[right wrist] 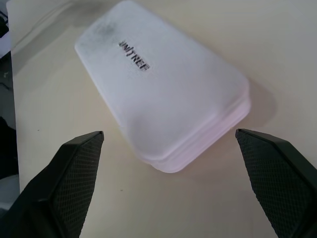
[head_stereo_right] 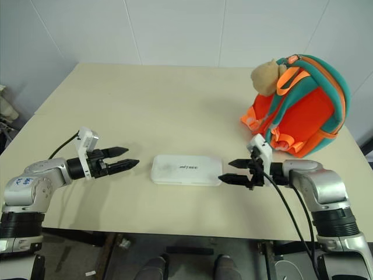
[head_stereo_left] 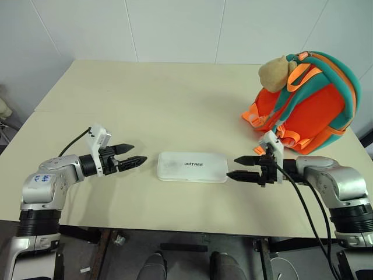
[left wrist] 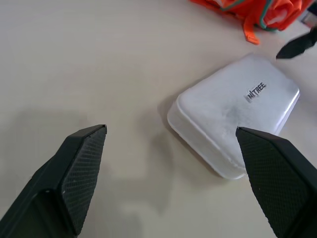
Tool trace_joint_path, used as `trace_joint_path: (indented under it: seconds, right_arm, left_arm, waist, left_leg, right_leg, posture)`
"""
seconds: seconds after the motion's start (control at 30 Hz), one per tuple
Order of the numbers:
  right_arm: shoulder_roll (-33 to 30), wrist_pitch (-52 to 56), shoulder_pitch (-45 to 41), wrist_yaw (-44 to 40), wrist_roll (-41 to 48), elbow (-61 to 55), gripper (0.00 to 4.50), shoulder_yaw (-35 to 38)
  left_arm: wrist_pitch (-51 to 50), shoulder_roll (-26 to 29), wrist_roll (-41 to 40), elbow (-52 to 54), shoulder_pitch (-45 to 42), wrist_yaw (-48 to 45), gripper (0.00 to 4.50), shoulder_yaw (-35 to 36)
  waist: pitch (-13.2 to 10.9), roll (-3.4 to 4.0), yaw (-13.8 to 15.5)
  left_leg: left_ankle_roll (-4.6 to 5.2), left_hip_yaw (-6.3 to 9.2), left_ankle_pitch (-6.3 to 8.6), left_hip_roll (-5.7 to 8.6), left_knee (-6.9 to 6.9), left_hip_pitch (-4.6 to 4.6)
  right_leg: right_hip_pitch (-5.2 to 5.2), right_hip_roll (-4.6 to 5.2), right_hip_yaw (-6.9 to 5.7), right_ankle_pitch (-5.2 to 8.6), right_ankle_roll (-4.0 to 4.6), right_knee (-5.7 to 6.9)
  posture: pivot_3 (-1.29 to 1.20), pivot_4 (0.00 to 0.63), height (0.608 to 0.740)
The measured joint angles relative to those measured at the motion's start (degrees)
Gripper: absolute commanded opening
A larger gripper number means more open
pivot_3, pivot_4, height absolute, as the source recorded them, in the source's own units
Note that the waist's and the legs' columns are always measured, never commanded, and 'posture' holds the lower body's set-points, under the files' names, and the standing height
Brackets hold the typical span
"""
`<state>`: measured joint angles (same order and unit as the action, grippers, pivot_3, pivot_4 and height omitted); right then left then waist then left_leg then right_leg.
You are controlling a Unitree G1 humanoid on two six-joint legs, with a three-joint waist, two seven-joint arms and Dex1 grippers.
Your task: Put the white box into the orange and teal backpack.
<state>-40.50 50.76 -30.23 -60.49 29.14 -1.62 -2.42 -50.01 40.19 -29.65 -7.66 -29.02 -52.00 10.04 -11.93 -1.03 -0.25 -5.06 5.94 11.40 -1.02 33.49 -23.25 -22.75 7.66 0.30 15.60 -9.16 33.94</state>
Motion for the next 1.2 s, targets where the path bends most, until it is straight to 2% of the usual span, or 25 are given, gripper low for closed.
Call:
trace_joint_path:
  seconds: [0.17, 0.47, 0.73, 1.2]
  right_arm:
    - [0.65, 0.75, -0.63, 1.11, -0.18, -0.4, 4.5, -1.45]
    - [2.0, 0.52, -0.61, 2.39, -0.56, -0.55, 4.5, -2.14]
    - [4.22, -0.81, -0.55, 3.69, -0.88, -0.79, 4.5, -2.33]
    - [4.96, -5.96, 1.92, 2.28, -2.09, -2.91, 4.5, -4.0]
  left_arm:
    - [-11.63, 0.31, -1.74, -3.01, -2.39, -0.76, 4.46, -3.51]
    - [-17.23, -2.18, -2.85, -6.57, -6.58, -1.45, 4.46, -4.84]
    - [-28.24, -8.26, -6.42, -10.83, -10.56, 1.8, 4.46, -1.56]
    - [-34.34, -13.28, -8.35, -13.82, -11.91, 7.24, 4.46, 4.3]
  waist:
    - [0.0, 0.0, -0.06]
    - [0.0, 0.0, -0.03]
    - [0.0, -0.01, -0.03]
    - [0.01, -0.01, 0.08]
  left_leg:
    - [0.03, 0.0, 0.03, 0.0, -0.01, -0.01]
    - [0.01, 0.0, 0.04, 0.0, 0.01, 0.0]
    - [0.01, 0.0, 0.04, 0.01, 0.03, 0.0]
    - [-0.01, -0.01, 0.04, 0.01, 0.13, 0.0]
  right_leg:
    - [-0.03, -0.01, 0.0, -0.01, -0.01, 0.03]
    - [-0.03, -0.01, 0.01, -0.01, -0.01, 0.04]
    - [-0.03, -0.01, 0.02, -0.02, -0.04, 0.06]
    - [0.0, -0.01, 0.02, -0.04, -0.07, 0.06]
  posture:
    - [0.0, 0.15, 0.74]
    - [0.0, 0.15, 0.74]
    - [0.0, 0.15, 0.74]
    - [0.0, 0.15, 0.74]
